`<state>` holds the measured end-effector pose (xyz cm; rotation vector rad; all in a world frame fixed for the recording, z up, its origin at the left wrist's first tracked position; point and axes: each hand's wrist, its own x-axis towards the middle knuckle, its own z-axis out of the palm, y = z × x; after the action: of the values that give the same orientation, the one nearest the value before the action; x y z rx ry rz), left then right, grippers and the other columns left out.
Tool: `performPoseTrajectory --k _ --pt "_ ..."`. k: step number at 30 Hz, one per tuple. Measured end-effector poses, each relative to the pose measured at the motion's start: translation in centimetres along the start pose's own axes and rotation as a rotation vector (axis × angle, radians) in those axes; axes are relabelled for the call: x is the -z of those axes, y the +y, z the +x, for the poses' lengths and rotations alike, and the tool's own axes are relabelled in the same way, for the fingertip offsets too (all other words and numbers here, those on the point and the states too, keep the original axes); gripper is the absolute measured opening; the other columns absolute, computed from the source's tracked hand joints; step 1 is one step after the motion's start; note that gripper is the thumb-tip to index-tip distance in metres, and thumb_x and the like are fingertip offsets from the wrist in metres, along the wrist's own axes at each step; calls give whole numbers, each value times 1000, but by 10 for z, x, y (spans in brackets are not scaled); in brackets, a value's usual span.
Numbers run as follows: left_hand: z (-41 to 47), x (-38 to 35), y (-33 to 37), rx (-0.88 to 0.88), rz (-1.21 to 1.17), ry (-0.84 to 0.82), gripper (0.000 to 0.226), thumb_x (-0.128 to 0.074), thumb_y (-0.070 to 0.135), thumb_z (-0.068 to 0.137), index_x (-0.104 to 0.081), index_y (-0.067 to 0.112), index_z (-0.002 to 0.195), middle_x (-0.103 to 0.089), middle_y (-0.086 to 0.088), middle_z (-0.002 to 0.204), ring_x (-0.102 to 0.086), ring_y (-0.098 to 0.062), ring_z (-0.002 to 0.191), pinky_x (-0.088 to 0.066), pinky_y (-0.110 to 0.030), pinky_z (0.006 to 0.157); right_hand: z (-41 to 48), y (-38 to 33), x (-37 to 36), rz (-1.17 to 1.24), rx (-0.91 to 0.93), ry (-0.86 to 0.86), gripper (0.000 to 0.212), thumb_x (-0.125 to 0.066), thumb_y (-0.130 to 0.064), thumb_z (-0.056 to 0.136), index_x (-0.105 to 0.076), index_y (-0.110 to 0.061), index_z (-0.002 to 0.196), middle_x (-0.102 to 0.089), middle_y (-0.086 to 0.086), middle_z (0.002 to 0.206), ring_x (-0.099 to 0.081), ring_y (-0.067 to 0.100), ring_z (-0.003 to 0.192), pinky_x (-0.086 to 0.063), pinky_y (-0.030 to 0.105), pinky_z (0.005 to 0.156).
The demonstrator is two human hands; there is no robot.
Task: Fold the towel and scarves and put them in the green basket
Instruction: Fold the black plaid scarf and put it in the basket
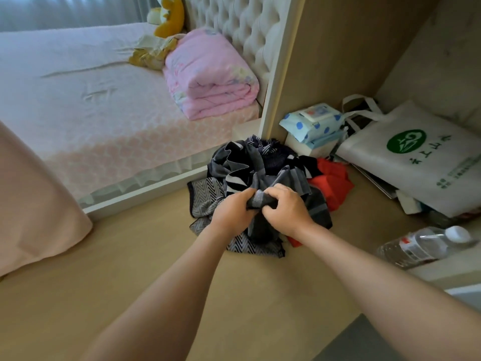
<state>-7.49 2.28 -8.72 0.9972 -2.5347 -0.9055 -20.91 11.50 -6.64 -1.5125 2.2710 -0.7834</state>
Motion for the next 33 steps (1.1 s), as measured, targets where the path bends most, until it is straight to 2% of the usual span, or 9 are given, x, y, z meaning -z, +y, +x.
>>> performPoseTrajectory --k 6,9,12,17,21,24,27,30,33 --pt "-41 56 16 132 -266 55 27 -63 21 82 -58 35 104 -65 14 86 -61 -6 77 -50 -26 66 -16 -28 2 -114 -95 -141 94 -76 -56 64 -29 -43 144 -28 -4 154 -23 22 144 -27 52 114" --pt "-71 87 11 148 -277 88 25 -65 20 77 -62 31 100 -68 9 83 -63 -10 77 -51 -29 69 -27 -55 -5 41 -164 -191 71 -72 -61 64 -57 -38 130 -55 -7 136 -46 20 132 -39 49 108" --pt "-111 119 1 174 -254 139 14 -65 20 79 -61 27 91 -66 5 75 -61 -14 70 -48 -28 62 -47 -99 -15 357 -124 -263 28 -74 -27 79 -69 -31 106 -70 -9 108 -63 15 110 -52 36 95" --pt "-188 169 -40 249 -103 167 25 -54 44 71 -59 42 96 -68 14 81 -65 -14 78 -54 -33 69 -92 -176 -50 416 -30 -350 27 -74 -25 77 -69 -35 101 -72 -11 100 -67 9 98 -56 34 88" --pt "-252 197 -84 280 104 119 16 -56 34 81 -59 31 97 -66 11 85 -61 -17 79 -50 -32 69 -135 -217 -87 148 4 -476 41 -74 -23 79 -59 -29 117 -65 -8 101 -62 14 97 -54 30 85" --pt "-296 206 -122 346 236 36 7 -57 26 83 -51 27 82 -60 7 79 -61 -23 80 -50 -34 69 -163 -226 -119 -217 12 -573 28 -65 -27 89 -59 -26 116 -61 0 109 -59 24 103 -52 36 86" --pt "-329 206 -151 462 392 -157 15 -54 24 86 -55 31 99 -65 4 103 -61 -23 97 -45 -31 73 -185 -226 -144 -219 -48 -605 13 -62 -28 91 -59 -28 104 -63 -1 106 -60 24 101 -53 42 89" --pt "-347 197 -165 533 574 -383 36 -57 27 89 -51 29 124 -57 -2 125 -52 -25 114 -43 -35 86 -199 -229 -154 -175 -66 -606 25 -61 -28 92 -62 -29 118 -64 -3 113 -59 21 105 -53 41 92" --pt "-346 181 -167 510 510 -499 61 -60 27 87 -38 29 144 -43 -7 137 -39 -30 124 -41 -42 98 -202 -227 -158 -82 -98 -639 19 -55 -19 95 -62 -34 106 -65 -4 106 -61 18 98 -55 36 84"
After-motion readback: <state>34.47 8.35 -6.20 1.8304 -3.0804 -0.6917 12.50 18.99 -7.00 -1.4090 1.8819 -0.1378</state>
